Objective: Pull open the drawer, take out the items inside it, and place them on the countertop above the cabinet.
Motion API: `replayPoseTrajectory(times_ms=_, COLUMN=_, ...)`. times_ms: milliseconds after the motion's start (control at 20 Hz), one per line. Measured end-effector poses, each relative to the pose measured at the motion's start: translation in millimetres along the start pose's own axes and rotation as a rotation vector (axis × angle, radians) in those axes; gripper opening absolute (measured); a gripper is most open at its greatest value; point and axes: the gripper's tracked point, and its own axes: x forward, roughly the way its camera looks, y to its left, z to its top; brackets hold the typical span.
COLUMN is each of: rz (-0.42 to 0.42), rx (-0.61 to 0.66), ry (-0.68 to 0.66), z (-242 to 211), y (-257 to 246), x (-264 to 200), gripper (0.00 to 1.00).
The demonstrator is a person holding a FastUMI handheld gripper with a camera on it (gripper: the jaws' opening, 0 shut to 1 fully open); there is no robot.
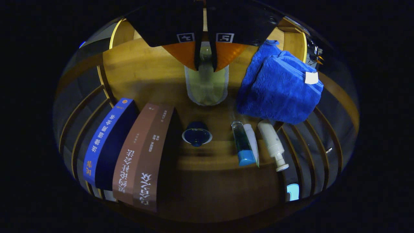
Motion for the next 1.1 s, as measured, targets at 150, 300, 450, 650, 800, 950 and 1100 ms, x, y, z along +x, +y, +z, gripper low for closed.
replayPoseTrajectory(times_ms=150, rz=0.006, rx=0.007, ry=-0.005, z=7.8, y=-1.7, x=3.6, gripper=0.11)
replayPoseTrajectory(times_ms=300, rz=0.009, rx=0.006, ry=-0.016, z=11.0, y=-1.5, x=9.9, gripper=0.13)
replayPoseTrajectory(times_ms=450, rz=0.010, rx=0.000, ry=-0.016, z=10.5, y=-0.8, x=6.6, gripper=0.18)
replayPoseTrajectory(times_ms=650, rz=0.024, rx=0.017, ry=-0.048, z=15.0, y=2.7, x=2.9, gripper=0.63)
replayPoseTrajectory(times_ms=800, rz=0.028, rx=0.018, ry=-0.087, z=19.8, y=5.6, x=-7.2, gripper=0.98)
replayPoseTrajectory(times_ms=950, rz=0.031, rx=0.017, ry=-0.167, z=25.6, y=8.0, x=-24.2, gripper=0.98)
replayPoseTrajectory(times_ms=1100, rz=0.027, rx=0.010, ry=-0.289, z=25.0, y=10.6, x=-50.3, gripper=0.98)
